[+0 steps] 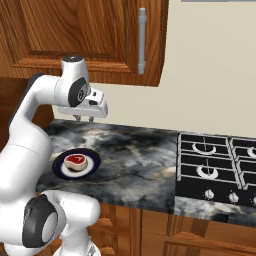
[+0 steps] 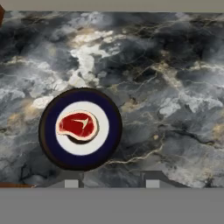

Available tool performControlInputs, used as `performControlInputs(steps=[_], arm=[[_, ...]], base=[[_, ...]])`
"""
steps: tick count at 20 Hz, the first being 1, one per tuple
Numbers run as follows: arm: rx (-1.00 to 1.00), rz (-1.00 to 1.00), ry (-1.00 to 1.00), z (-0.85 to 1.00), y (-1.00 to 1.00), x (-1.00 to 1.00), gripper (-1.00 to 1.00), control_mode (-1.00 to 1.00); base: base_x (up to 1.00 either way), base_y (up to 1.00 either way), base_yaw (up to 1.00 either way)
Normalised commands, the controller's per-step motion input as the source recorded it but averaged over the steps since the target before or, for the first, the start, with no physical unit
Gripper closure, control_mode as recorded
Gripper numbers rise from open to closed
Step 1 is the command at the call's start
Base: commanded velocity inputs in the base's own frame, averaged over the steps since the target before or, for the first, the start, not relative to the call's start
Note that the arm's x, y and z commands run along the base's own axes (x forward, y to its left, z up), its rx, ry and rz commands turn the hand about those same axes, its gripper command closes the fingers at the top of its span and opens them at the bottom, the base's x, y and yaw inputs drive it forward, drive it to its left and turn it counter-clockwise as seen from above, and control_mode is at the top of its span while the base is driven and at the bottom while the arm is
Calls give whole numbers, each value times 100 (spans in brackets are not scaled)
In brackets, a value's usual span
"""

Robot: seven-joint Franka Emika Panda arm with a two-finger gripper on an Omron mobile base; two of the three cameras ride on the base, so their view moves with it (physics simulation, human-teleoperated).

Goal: Place the steak on the counter behind the older steak on the same shelf of the fridge to maintain FIFO order. Close the fridge door when finished.

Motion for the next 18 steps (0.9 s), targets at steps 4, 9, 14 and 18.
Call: performControlInputs(steps=[4, 9, 14, 18], arm=[[-1, 0, -1, 0, 2, -7, -100, -100], [-5, 1, 2, -38, 20, -8, -100, -100], [-12, -2, 15, -69, 71, 0, -100, -100], [0, -30, 16, -82, 58, 0, -100, -100]], base=[[0, 0, 0], [0, 0, 0], [0, 0, 0], [0, 0, 0]])
